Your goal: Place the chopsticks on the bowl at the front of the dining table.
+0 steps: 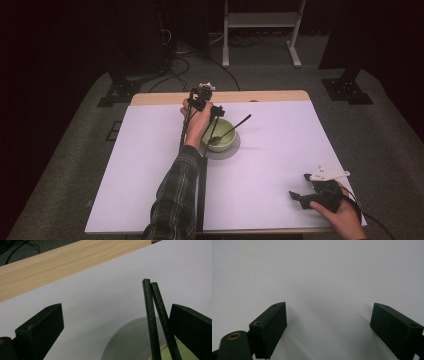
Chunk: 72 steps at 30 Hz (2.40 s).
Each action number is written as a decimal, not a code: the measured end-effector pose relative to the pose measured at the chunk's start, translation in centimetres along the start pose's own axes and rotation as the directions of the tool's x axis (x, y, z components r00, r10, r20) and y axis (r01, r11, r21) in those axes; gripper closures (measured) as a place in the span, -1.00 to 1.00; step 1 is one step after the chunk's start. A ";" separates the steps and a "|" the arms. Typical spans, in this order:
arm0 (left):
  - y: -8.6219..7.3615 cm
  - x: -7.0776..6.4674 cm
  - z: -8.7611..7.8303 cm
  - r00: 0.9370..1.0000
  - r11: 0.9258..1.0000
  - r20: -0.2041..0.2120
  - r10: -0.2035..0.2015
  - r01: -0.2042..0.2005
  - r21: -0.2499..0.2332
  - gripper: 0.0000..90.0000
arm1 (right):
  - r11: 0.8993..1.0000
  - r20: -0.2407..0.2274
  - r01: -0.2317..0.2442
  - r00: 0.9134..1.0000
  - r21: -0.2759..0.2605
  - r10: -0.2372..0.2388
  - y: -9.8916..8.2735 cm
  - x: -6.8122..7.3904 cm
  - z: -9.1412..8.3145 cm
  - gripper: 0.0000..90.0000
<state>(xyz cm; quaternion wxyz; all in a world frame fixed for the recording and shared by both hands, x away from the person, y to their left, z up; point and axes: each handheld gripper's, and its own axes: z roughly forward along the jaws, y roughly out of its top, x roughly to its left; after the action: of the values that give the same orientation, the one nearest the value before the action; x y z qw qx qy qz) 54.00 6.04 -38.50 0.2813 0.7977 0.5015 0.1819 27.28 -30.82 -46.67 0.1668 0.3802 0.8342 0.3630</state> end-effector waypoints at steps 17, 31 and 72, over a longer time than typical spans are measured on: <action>-2.7 1.9 -5.6 0.995 0.998 0.099 -0.003 0.009 -0.057 -1.00 | 1.000 0.001 0.003 1.000 0.000 -0.003 0.0 0.0 0.0 -0.73; -6.8 3.2 -10.5 0.992 0.996 0.121 0.048 -0.038 -0.082 -1.00 | 1.000 0.002 0.003 1.000 0.000 -0.003 0.0 0.0 0.0 -0.73; -15.1 3.1 -10.4 0.979 0.997 0.190 0.071 -0.069 -0.017 -1.00 | 1.000 0.001 0.001 1.000 0.001 -0.001 0.0 0.0 0.0 -0.73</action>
<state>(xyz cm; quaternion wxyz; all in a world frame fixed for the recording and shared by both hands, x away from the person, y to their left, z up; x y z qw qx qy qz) 38.82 16.72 -39.97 0.3257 0.8272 0.4427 0.1171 27.29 -30.83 -46.67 0.1674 0.3798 0.8345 0.3625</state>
